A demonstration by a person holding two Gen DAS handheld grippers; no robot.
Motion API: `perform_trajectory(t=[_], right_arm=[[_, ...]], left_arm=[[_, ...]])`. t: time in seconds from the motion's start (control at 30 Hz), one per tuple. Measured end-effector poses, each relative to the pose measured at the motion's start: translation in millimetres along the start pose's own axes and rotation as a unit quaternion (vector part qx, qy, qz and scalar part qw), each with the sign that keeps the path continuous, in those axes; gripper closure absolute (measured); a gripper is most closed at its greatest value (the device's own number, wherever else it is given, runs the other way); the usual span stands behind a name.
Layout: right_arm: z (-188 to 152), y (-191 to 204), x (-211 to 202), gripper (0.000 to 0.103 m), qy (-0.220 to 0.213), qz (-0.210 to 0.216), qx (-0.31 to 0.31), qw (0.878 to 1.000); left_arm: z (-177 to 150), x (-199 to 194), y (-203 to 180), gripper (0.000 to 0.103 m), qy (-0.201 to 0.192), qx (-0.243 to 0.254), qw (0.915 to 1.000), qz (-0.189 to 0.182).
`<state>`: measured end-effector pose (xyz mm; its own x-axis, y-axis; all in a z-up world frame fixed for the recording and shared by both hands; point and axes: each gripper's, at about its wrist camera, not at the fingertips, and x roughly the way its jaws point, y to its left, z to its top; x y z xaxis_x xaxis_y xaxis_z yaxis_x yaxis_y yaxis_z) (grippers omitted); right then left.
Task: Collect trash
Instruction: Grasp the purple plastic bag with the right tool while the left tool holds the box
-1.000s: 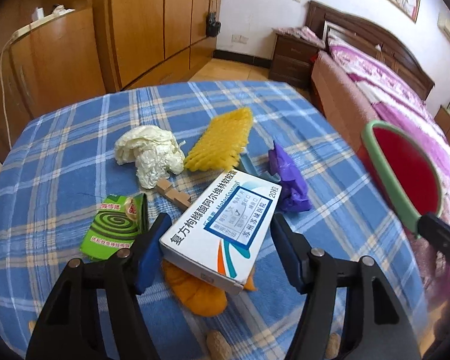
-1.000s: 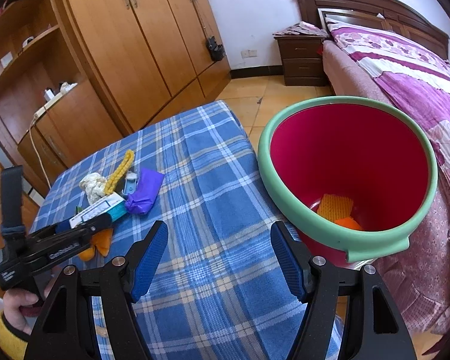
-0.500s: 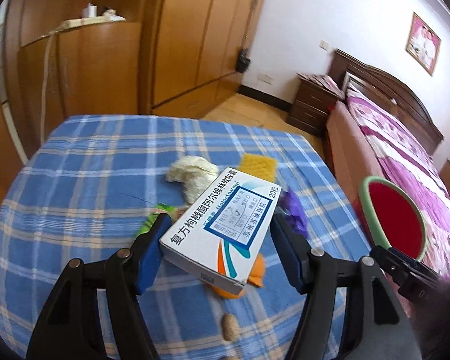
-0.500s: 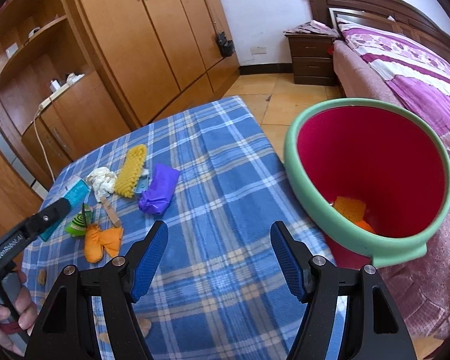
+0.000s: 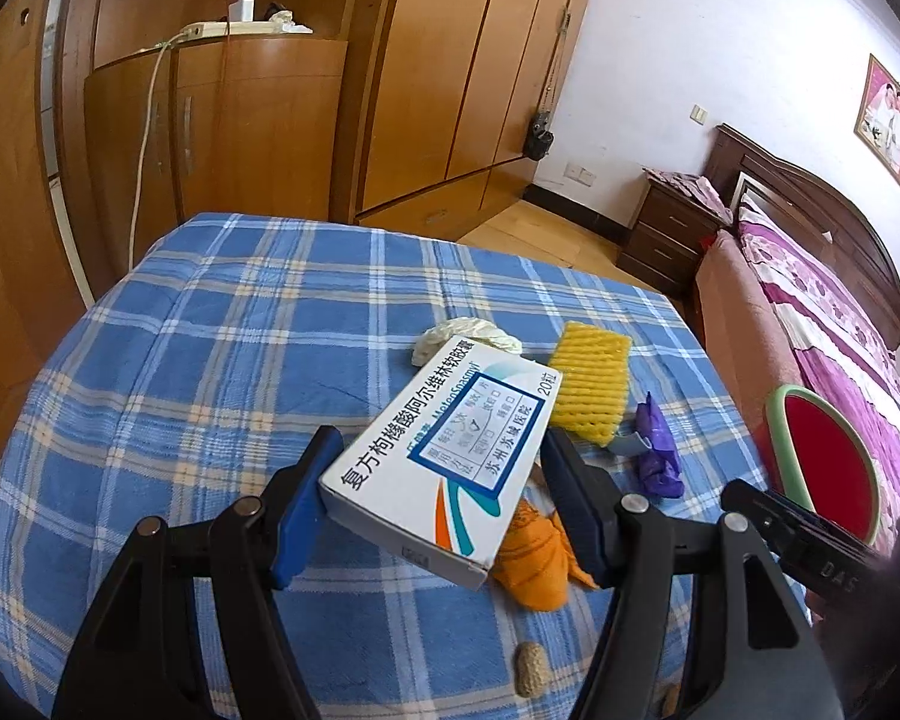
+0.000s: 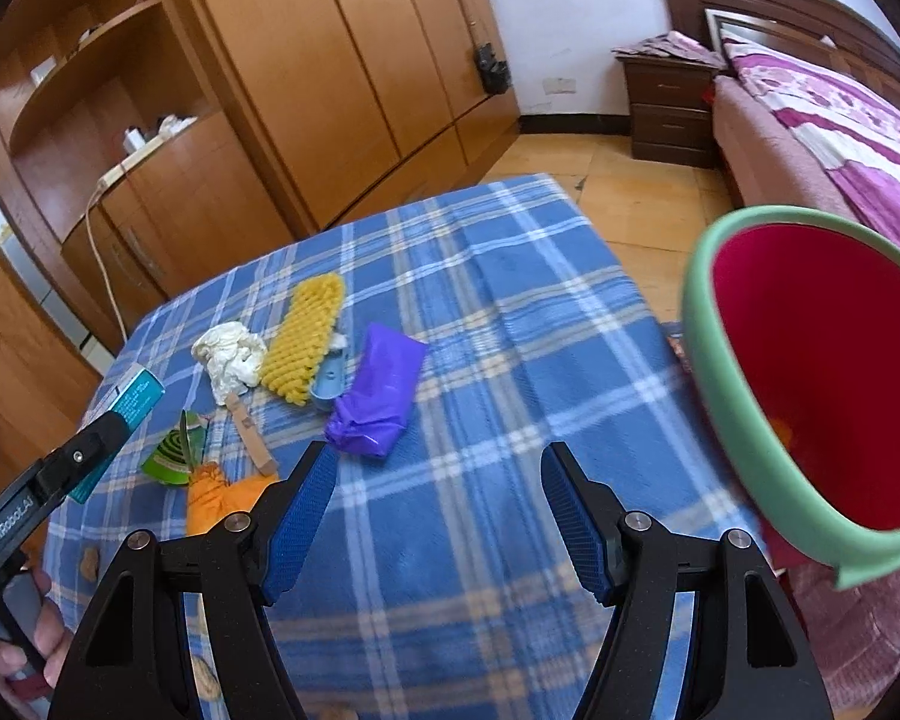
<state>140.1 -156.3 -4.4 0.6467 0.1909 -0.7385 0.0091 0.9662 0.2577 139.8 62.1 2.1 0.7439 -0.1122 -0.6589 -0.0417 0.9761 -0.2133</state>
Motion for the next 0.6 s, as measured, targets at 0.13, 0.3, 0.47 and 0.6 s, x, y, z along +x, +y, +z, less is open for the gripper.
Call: perform_trajectory(t=[0.13,0.3,0.47,0.6], right_arm=[[5,12,17,0.031,0.009,0.011,-0.012,1.000],[7,19,37,0.031,0.022,0.011,-0.019,1.000],[9,19,50,0.036,0.027,0.005,-0.013,1.000],[8,17,50,0.066,0.022,-0.006,-0.018,1.000]], left_arm=[[-2,3,1,0.035,0.000,0.001,1.0000,-0.002],[-2,5,3,0.035,0.002,-0.002,1.0000,-0.004],[-2,7,3,0.035,0.005,-0.002,1.0000,-0.006],[-4,8,0,0.035,0.006,0.000,0.9999,-0.008]])
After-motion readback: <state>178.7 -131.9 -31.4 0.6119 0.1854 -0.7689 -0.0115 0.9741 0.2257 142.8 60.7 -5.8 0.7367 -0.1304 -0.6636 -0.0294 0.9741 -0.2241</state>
